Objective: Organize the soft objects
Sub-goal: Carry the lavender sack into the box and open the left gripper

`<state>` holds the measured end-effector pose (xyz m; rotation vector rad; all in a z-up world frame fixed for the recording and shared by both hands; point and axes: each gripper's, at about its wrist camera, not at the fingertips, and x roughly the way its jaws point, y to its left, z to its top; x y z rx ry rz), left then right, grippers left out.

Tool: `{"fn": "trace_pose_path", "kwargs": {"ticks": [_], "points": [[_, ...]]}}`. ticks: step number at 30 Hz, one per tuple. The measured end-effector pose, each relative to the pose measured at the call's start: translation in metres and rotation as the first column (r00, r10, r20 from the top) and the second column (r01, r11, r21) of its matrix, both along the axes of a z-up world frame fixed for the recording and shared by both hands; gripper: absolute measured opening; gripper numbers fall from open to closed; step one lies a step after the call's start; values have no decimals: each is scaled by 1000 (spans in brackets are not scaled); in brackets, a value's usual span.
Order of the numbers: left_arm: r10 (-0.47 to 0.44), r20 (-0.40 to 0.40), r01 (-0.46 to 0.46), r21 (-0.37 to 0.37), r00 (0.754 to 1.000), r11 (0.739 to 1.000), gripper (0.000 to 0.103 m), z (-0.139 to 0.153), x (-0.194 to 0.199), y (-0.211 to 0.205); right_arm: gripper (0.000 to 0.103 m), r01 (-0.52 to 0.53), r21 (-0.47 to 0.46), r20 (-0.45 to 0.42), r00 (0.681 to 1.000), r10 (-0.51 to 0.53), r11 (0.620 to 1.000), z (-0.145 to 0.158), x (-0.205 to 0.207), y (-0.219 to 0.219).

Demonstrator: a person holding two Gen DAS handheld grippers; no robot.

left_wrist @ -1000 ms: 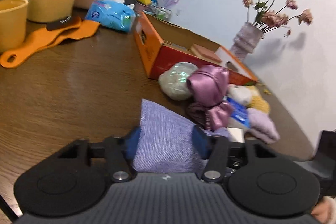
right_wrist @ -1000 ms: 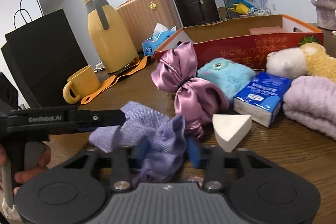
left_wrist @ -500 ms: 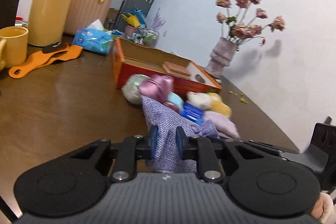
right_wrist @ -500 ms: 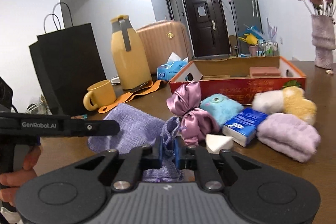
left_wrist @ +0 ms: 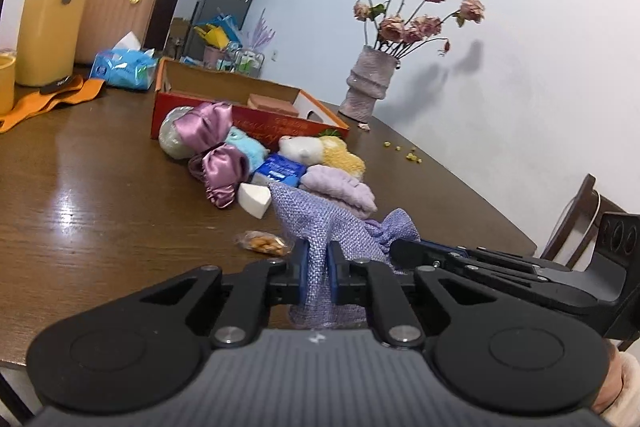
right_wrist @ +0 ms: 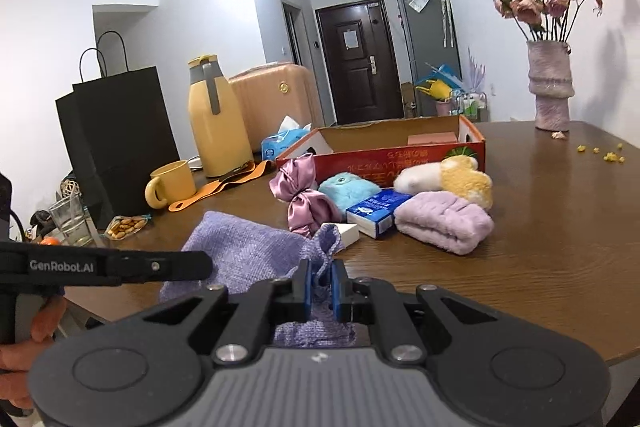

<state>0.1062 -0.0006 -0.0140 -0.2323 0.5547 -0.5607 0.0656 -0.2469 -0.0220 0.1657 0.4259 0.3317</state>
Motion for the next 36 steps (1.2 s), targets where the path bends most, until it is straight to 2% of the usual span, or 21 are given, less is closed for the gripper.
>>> {"fn": "trace_pose_path", "kwargs": {"ticks": [11,17,21,24,27,31,36], "points": [[4,25,-4,6,1000,1000,8,7,0,1,9,-3,-4,20,1000,4,1000,5,4,3],[-1,98,-3,35,995,999,8,36,48,1,9,-44,3,44,998,43,999,27,57,2],[5,100,-9,45,995,999,8,64,122,-5,8,-70,3,44,997,69,998,58,127,0],[25,72,-30,63,997,998,8,81,191,-10,8,-82,31,-15,996,82,996,82,208,-5],[67,1,-67,94,998,993,8,86,272,-16,8,-94,25,-102,990,96,995,95,298,-1],[127,-84,-112,164,988,980,8,75,375,-26,8,-103,-2,-244,965,99,995,85,412,15],[210,-189,-160,250,959,955,9,32,466,-32,8,-75,-34,-393,918,56,997,42,519,34]]}}
